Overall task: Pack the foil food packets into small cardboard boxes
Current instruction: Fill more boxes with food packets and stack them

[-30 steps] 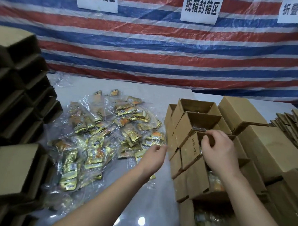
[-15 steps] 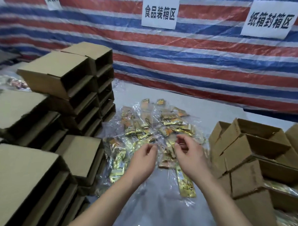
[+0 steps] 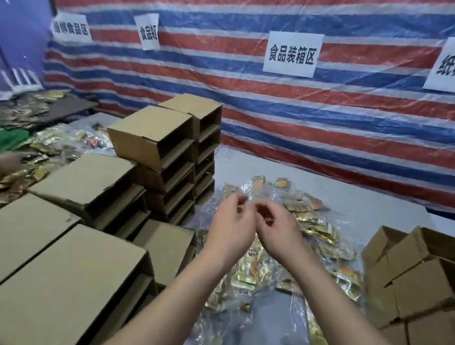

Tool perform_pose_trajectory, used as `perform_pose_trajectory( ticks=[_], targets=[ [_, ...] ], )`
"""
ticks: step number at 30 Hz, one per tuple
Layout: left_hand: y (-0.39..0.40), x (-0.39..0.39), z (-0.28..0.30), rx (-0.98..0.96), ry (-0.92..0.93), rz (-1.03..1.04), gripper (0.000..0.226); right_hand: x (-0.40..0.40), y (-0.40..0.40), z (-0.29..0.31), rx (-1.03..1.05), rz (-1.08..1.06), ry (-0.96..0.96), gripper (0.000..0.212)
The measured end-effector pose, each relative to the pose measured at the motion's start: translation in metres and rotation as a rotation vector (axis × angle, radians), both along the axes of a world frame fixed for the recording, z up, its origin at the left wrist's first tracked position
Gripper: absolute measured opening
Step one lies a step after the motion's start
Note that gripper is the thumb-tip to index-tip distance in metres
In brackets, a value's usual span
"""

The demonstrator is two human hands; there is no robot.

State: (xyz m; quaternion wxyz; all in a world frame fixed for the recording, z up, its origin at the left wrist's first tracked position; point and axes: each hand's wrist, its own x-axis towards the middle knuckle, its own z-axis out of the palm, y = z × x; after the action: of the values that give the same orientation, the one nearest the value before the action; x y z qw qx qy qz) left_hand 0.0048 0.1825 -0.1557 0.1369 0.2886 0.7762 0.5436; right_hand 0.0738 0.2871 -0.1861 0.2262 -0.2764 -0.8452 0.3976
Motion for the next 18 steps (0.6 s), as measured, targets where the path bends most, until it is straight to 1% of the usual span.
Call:
perform_pose_trajectory(
  ticks=[3,6,8,11,14,18],
  targets=[
    [0.008,-0.040,0.029,-0.044,0.195,0.087,0.037,-0.052,0.001,0.020,0.074,0.094,-0.010,0.029],
    [0.004,-0.090,0.046,-0.108,0.379,0.154,0.036,-0.105,0.002,0.033,0.157,0.127,-0.045,0.035],
    [-0.001,-0.124,0.051,-0.205,0.514,0.185,0.036,-0.133,0.004,0.038,0.197,0.139,-0.062,0.038],
    [-0.006,-0.175,0.053,-0.391,0.686,0.246,0.043,-0.168,0.010,0.049,0.229,0.154,-0.122,0.059],
    [-0.007,-0.220,0.051,-0.613,0.735,0.312,0.054,-0.197,0.016,0.058,0.257,0.149,-0.171,0.067],
    [-0.002,-0.257,0.045,-0.815,0.709,0.287,0.064,-0.218,0.022,0.065,0.263,0.125,-0.200,0.065]
  ],
)
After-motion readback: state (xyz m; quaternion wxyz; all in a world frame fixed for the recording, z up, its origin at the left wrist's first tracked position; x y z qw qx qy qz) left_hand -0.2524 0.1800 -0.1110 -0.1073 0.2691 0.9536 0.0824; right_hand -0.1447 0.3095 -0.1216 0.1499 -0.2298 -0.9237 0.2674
